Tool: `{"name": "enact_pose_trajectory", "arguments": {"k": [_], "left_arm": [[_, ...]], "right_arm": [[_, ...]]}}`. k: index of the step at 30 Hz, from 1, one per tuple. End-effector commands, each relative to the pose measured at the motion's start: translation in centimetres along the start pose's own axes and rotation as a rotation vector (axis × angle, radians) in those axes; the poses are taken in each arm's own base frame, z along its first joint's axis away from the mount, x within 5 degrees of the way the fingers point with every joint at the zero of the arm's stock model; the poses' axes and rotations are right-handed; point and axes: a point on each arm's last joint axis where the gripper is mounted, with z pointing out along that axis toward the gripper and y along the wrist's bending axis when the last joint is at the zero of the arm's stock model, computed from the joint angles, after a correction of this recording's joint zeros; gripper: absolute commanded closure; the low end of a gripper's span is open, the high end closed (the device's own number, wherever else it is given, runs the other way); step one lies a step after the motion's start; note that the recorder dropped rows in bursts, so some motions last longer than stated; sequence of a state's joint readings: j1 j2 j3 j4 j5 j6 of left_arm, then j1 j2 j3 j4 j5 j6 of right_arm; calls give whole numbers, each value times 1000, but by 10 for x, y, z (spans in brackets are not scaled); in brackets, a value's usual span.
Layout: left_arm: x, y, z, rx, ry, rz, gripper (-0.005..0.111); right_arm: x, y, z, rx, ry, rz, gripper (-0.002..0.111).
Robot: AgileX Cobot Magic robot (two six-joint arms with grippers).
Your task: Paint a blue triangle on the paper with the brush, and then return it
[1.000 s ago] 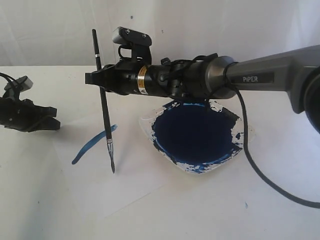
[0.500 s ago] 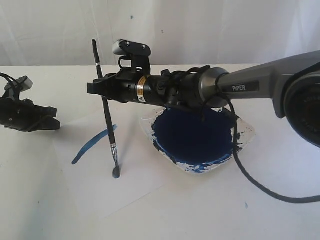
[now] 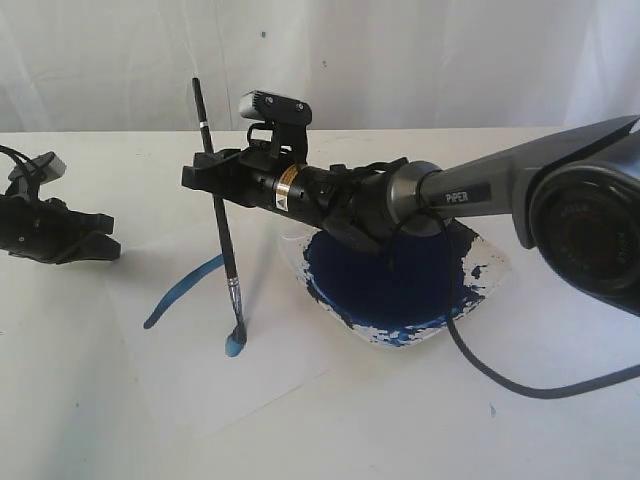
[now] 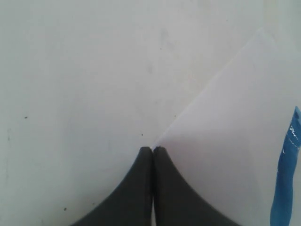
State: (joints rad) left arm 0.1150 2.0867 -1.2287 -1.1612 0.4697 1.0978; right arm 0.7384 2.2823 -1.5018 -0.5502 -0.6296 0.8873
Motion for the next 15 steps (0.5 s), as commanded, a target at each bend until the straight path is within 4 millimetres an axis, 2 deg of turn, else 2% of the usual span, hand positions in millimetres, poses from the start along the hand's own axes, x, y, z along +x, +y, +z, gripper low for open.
{"name": "enact_pose_trajectory", "arguments": {"k": [1, 15], "left_arm": [[2, -1, 0, 4, 0, -13, 107], [2, -1, 0, 4, 0, -13, 107]], "right_arm": [[0, -4, 1, 11, -39, -21, 108], [-22, 4, 8, -26, -113, -49, 108]]}}
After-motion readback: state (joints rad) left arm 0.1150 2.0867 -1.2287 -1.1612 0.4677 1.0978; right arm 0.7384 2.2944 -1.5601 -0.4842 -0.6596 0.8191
